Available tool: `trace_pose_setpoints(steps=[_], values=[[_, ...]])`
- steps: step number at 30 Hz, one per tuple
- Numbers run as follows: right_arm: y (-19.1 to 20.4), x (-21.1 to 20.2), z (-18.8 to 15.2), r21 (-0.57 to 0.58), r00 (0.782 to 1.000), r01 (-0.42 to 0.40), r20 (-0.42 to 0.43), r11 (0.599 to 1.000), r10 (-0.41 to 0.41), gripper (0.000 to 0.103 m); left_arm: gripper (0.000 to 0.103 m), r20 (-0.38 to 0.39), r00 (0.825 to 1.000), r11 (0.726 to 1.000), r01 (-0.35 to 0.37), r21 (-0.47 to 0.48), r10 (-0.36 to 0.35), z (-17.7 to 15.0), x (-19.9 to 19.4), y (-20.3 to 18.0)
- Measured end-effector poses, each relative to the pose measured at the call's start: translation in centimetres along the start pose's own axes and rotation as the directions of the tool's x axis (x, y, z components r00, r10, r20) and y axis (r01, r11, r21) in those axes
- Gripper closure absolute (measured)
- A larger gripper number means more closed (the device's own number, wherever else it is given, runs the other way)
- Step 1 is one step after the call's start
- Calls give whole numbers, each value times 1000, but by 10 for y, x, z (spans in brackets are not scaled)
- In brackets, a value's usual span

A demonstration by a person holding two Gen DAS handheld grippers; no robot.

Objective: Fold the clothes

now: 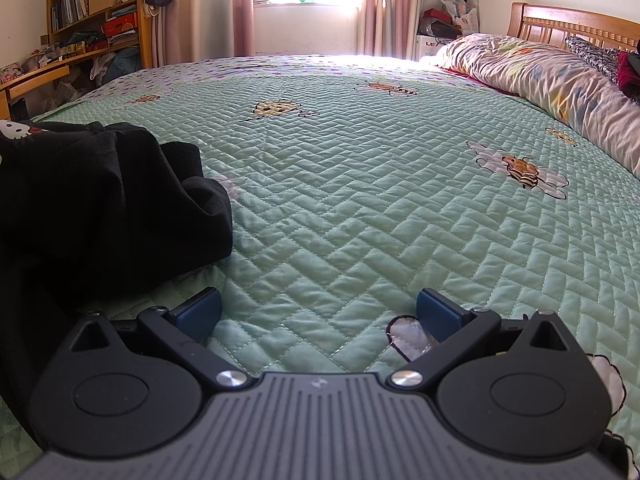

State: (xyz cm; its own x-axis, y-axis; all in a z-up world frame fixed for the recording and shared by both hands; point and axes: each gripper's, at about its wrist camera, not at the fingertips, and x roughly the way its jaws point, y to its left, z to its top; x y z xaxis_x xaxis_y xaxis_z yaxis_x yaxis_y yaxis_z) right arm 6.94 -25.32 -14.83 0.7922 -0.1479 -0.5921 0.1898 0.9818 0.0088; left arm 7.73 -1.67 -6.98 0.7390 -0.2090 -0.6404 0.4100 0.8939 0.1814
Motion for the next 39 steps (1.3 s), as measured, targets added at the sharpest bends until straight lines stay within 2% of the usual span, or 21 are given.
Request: trace_pose_setpoints(steps=[1, 3, 9, 11, 13, 15, 22, 26, 39], values=[[0, 0, 0, 0, 1000, 0, 0, 1000, 0, 0, 82, -14, 1000, 1000, 4, 0, -4, 3, 2, -1], [0, 0, 0, 0, 1000, 0, 0, 1000, 0, 0, 82, -4, 1000, 999, -15, 34, 15, 8, 1, -7], [0, 0, 0, 0, 1000, 1, 0, 1000, -1, 0, 79, 23, 1000, 1000, -8, 13, 7, 19, -8, 2], [0, 0, 0, 0, 1000, 0, 0, 1000, 0, 0, 67, -2, 1000, 1000, -13, 27, 13, 18, -7, 2], [0, 0, 0, 1, 1000, 0, 1, 1000, 0, 0, 20, -35, 999, 998, -29, 54, 31, 15, -8, -1], [1, 0, 0, 1, 1000, 0, 1, 1000, 0, 0, 4, -4, 998, 995, -70, 64, 70, 5, -18, -3], [0, 0, 0, 1, 1000, 0, 1, 1000, 0, 0, 4, 59, 996, 996, -59, -64, 63, -42, -64, 15], [0, 0, 0, 1, 1000, 0, 1, 1000, 0, 0, 4, 64, 996, 995, -61, -80, 66, -56, -80, 18], [0, 0, 0, 1, 1000, -1, 1, 1000, 1, 0, 2, 88, 992, 987, -74, -143, 87, -59, -90, 16]])
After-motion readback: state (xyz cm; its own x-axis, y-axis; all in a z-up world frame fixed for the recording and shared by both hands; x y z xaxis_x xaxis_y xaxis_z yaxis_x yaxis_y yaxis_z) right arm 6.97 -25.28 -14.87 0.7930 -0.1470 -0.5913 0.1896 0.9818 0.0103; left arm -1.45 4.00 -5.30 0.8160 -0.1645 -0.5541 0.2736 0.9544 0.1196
